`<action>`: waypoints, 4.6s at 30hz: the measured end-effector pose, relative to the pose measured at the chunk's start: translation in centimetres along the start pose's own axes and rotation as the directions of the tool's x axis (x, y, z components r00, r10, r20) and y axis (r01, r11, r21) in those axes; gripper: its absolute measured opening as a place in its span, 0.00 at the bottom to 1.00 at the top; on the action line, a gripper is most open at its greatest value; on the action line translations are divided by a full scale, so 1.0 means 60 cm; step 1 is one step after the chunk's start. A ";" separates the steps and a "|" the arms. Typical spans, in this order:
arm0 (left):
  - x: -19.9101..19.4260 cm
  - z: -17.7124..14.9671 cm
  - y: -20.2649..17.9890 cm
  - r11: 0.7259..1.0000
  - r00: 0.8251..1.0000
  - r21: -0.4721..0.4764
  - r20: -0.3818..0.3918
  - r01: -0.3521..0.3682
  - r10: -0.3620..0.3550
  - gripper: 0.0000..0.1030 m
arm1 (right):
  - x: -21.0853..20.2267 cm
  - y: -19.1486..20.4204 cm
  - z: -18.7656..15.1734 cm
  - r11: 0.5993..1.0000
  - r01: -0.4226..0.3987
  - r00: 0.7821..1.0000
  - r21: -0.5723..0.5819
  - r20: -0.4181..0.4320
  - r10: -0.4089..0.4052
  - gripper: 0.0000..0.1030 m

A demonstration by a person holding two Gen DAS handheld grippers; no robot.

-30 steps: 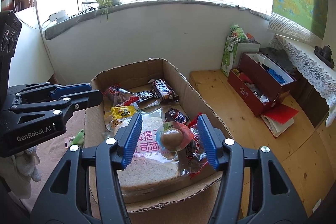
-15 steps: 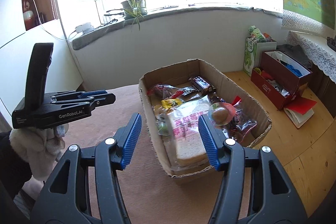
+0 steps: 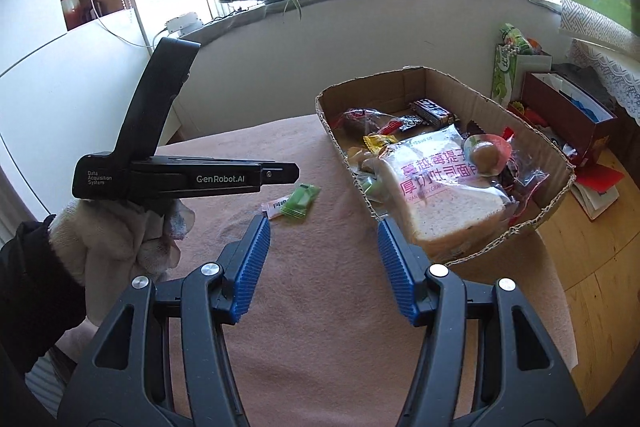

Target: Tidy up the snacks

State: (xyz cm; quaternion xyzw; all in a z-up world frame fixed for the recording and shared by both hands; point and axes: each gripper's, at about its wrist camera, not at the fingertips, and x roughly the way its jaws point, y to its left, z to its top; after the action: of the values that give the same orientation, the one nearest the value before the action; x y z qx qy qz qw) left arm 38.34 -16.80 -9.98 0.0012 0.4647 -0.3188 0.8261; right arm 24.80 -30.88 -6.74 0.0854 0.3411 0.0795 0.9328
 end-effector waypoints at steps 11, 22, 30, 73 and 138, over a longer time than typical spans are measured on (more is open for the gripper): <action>0.038 -0.016 0.011 1.000 0.998 -0.004 -0.070 -0.006 0.006 0.07 | -0.023 -0.028 -0.012 1.000 0.012 1.000 0.026 0.004 -0.012 0.57; -0.012 -0.116 -0.049 0.986 0.999 0.162 -0.033 0.031 -0.026 0.07 | -0.026 -0.011 -0.030 1.000 -0.002 1.000 0.022 0.001 0.001 0.57; -0.045 -0.126 -0.048 0.985 0.991 0.105 -0.038 0.135 -0.131 0.33 | -0.036 -0.025 -0.052 0.997 0.000 1.000 0.073 -0.006 0.000 0.57; -0.042 -0.128 -0.012 0.976 0.995 0.202 -0.030 -0.087 0.095 0.19 | 0.103 0.077 -0.074 0.991 0.015 0.979 -0.131 -0.201 -0.042 0.25; -0.042 0.066 -0.134 0.987 0.973 0.153 0.232 -0.044 0.008 0.19 | 0.055 -0.102 0.117 0.982 0.149 0.988 -0.117 -0.026 -0.153 0.05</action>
State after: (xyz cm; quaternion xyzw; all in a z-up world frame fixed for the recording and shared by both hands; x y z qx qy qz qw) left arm 36.22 -23.08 -3.45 0.0352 0.3391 -0.3415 0.8759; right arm 32.40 -36.88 -4.78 0.0041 0.3578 0.0294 0.9333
